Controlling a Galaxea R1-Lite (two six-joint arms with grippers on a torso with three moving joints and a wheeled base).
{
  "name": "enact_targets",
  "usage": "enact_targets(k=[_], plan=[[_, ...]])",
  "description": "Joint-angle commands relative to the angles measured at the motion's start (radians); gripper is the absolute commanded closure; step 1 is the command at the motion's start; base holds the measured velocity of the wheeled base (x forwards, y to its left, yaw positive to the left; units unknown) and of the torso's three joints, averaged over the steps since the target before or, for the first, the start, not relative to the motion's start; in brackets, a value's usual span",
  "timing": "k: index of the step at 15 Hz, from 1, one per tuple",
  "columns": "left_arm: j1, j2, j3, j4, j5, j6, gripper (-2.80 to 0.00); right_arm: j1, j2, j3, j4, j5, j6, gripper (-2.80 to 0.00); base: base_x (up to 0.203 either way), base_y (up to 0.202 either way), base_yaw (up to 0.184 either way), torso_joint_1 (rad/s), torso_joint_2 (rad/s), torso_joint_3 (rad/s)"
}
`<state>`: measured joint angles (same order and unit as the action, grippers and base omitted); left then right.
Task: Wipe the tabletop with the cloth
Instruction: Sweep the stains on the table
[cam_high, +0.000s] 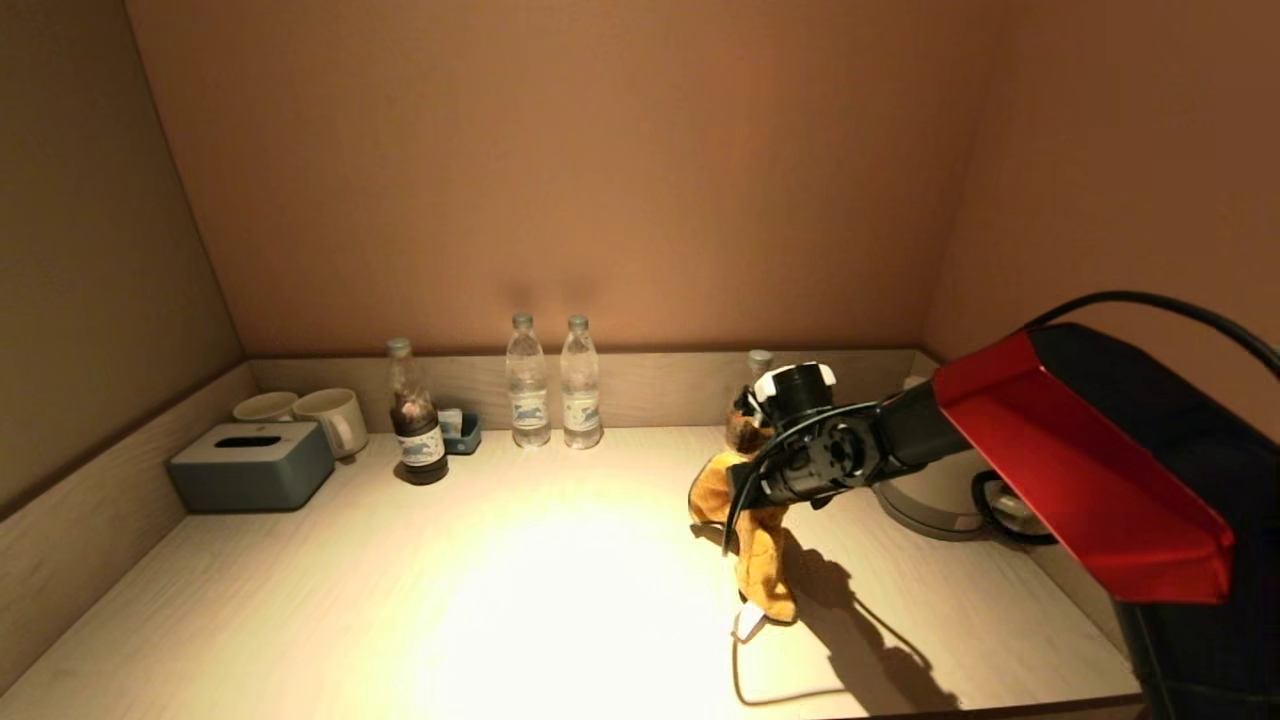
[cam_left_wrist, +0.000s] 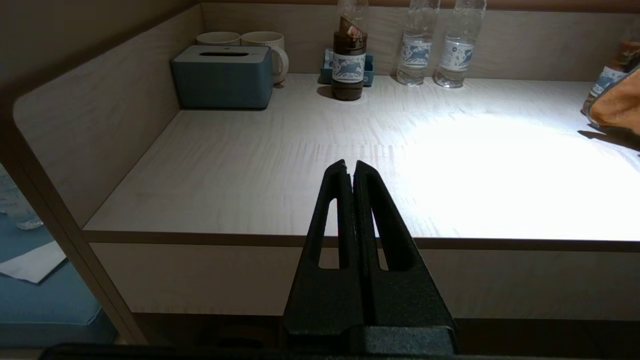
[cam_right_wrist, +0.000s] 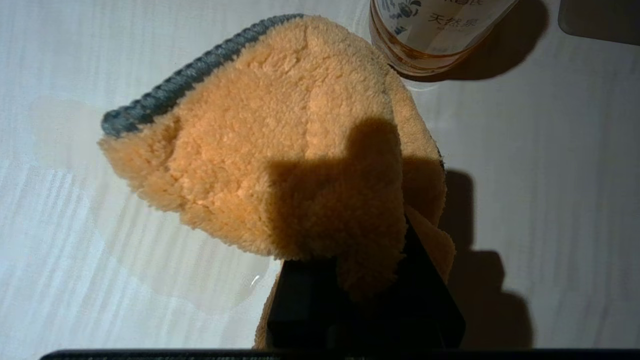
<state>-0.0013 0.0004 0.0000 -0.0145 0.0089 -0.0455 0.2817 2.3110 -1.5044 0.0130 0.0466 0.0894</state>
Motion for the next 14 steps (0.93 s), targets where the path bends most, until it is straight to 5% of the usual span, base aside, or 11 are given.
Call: enact_targets(k=[1,8,14], plan=[[0.000,0.000,0.000,-0.001,0.000,0.000,0.00,0.002,0.047,-0.013,-0.001,0.001,0.001,0.00,0.000,0.000,0.000,0.000,0.00,0.000],[0.000,0.000,0.000,-0.001,0.000,0.000,0.00,0.044,0.091,-0.045,0.001,0.001,0.006,0.00,0.000,0.000,0.000,0.000,0.00,0.000],[0.000,0.000,0.000,-0.001,0.000,0.000,0.00,0.156,0.085,-0.047,0.001,-0.002,0.019,0.00,0.000,0.000,0.000,0.000,0.00,0.000]])
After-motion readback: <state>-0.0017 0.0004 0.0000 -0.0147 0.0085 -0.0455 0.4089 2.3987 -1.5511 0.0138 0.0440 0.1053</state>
